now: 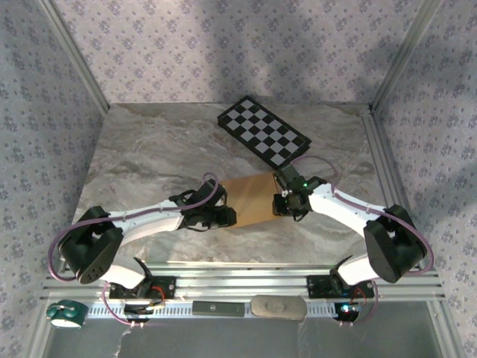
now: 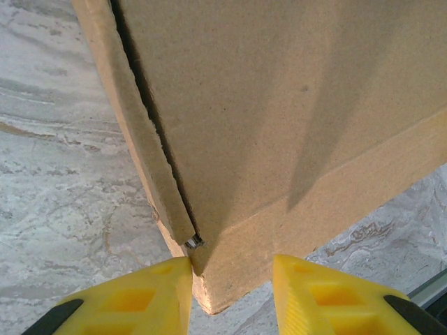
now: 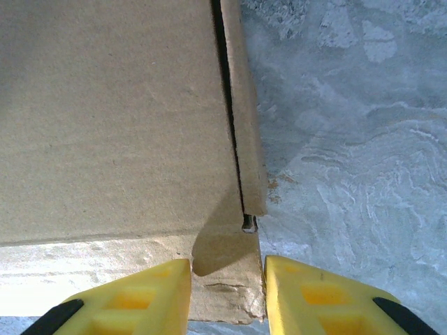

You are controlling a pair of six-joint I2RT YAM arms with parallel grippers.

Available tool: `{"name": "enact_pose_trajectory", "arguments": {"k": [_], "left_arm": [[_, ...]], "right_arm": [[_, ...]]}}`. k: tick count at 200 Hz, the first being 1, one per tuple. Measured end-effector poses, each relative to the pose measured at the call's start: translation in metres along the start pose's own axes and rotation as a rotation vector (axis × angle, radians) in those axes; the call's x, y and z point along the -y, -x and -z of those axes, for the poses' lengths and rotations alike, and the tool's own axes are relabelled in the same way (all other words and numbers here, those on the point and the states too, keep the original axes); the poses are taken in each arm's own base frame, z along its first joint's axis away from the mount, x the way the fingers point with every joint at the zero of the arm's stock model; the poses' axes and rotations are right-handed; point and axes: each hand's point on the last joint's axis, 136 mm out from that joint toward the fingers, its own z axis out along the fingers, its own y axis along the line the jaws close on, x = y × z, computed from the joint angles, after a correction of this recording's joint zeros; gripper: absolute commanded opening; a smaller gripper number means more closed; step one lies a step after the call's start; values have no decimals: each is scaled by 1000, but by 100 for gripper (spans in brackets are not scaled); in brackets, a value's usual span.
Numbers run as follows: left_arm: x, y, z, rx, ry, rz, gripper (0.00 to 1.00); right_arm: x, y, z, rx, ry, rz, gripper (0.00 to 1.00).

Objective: Fold the paper box

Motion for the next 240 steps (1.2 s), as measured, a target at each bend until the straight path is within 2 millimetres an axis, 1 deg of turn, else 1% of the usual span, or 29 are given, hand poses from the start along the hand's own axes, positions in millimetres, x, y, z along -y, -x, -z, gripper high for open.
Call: {"name": "enact_pose_trajectory", "arguments": {"k": [76, 124, 144, 240], "left_arm": [[-7, -3, -6, 15, -6, -3, 31], [-7, -1, -8, 38, -26, -12, 28], [-7, 0, -8, 44, -27, -13, 26], [-9, 4, -6, 71, -15, -30, 23]], "right_arm": [[0, 0, 0, -2, 3, -1, 35], [0, 0, 0, -3, 3, -1, 35], [0, -1, 0, -4, 2, -1, 35], [0, -2, -2, -11, -2, -1, 35]]}}
